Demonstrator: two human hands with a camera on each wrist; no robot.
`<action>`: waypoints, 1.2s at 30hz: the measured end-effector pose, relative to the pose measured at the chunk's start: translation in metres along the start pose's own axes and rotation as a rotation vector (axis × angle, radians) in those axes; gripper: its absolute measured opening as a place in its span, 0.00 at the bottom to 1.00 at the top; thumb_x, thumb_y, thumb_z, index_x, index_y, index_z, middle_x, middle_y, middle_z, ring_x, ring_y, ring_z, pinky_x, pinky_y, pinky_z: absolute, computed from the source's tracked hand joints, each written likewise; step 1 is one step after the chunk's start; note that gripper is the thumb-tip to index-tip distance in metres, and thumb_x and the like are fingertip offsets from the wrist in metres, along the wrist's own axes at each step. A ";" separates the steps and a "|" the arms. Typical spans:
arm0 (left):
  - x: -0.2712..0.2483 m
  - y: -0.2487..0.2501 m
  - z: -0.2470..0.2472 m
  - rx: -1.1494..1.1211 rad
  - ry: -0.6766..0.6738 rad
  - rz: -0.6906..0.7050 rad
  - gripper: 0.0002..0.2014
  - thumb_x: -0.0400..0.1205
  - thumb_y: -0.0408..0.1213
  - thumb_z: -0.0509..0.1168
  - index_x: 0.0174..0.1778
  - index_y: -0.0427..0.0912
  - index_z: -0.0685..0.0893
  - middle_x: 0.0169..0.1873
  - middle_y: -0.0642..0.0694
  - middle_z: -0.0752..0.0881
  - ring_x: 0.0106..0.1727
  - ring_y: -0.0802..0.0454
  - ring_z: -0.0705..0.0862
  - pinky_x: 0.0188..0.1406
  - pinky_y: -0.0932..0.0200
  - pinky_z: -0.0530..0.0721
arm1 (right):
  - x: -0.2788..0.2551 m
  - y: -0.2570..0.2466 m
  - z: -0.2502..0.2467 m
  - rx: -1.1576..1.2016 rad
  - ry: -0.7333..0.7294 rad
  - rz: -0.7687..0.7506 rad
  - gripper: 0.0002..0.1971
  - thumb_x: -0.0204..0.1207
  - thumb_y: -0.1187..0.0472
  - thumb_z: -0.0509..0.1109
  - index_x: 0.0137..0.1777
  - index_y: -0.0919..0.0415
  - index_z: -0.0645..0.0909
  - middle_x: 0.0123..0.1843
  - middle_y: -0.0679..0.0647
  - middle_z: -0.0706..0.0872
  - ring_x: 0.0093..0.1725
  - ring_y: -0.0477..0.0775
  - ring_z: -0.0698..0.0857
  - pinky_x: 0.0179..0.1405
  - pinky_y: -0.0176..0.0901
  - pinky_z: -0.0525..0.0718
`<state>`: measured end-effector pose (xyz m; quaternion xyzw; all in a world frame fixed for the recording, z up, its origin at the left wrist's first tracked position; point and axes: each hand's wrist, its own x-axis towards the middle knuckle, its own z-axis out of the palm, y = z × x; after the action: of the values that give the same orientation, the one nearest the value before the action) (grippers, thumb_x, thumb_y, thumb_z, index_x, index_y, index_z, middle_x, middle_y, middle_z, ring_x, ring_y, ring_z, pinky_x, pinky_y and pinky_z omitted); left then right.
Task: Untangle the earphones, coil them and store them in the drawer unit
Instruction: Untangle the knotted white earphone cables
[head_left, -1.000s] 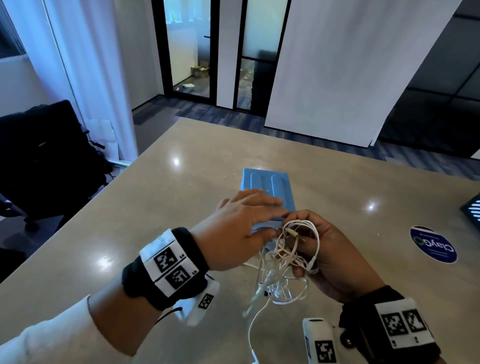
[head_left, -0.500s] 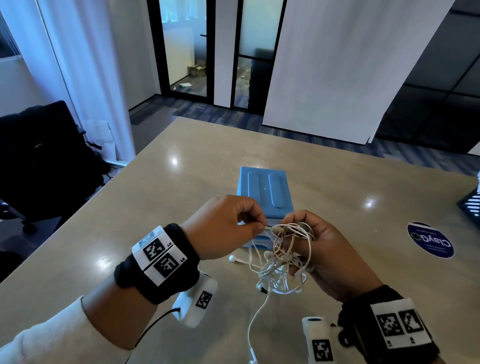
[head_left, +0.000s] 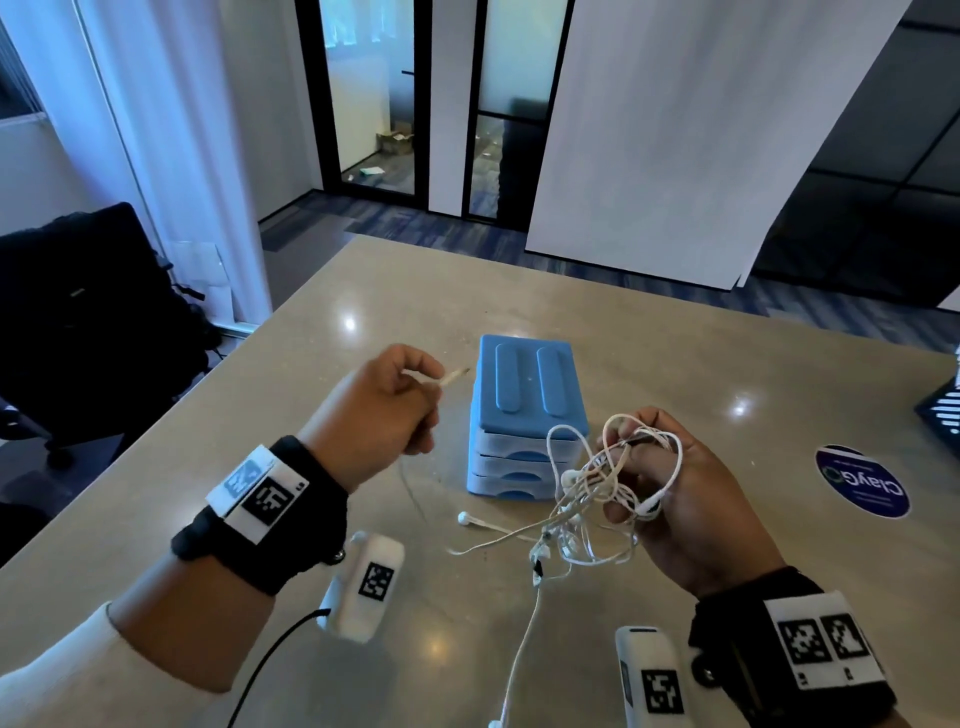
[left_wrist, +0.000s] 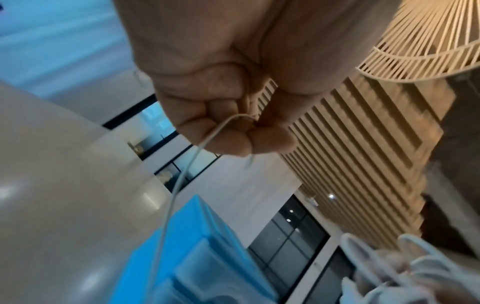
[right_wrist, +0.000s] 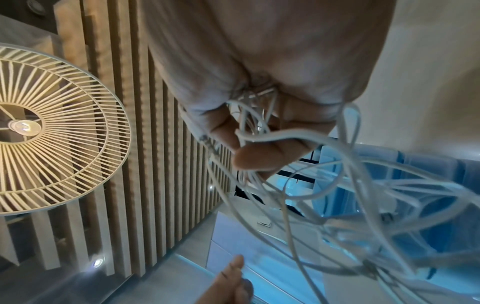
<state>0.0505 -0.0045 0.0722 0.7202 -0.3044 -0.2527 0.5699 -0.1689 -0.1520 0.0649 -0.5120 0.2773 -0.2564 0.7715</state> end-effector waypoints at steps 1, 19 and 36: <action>0.001 -0.007 -0.005 0.160 -0.010 0.011 0.06 0.84 0.33 0.63 0.51 0.50 0.81 0.33 0.46 0.86 0.29 0.49 0.86 0.37 0.49 0.85 | 0.000 -0.001 0.000 0.010 0.013 -0.002 0.14 0.78 0.80 0.59 0.43 0.60 0.75 0.38 0.55 0.82 0.25 0.53 0.83 0.16 0.40 0.75; -0.029 0.014 0.025 0.454 -0.292 0.281 0.07 0.75 0.53 0.76 0.39 0.54 0.88 0.36 0.59 0.90 0.37 0.63 0.86 0.41 0.64 0.84 | 0.008 0.005 0.013 -0.186 0.081 -0.082 0.11 0.80 0.77 0.66 0.44 0.60 0.79 0.42 0.57 0.88 0.34 0.59 0.86 0.26 0.47 0.84; -0.019 0.031 0.038 0.405 -0.204 0.377 0.17 0.82 0.36 0.70 0.66 0.57 0.84 0.42 0.59 0.91 0.38 0.68 0.90 0.45 0.68 0.86 | 0.000 0.010 0.003 -0.206 0.038 -0.104 0.11 0.78 0.80 0.66 0.53 0.65 0.78 0.51 0.63 0.87 0.39 0.57 0.89 0.30 0.52 0.87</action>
<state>0.0057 -0.0211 0.0944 0.7208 -0.5328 -0.1476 0.4181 -0.1658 -0.1470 0.0568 -0.5973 0.2897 -0.2761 0.6950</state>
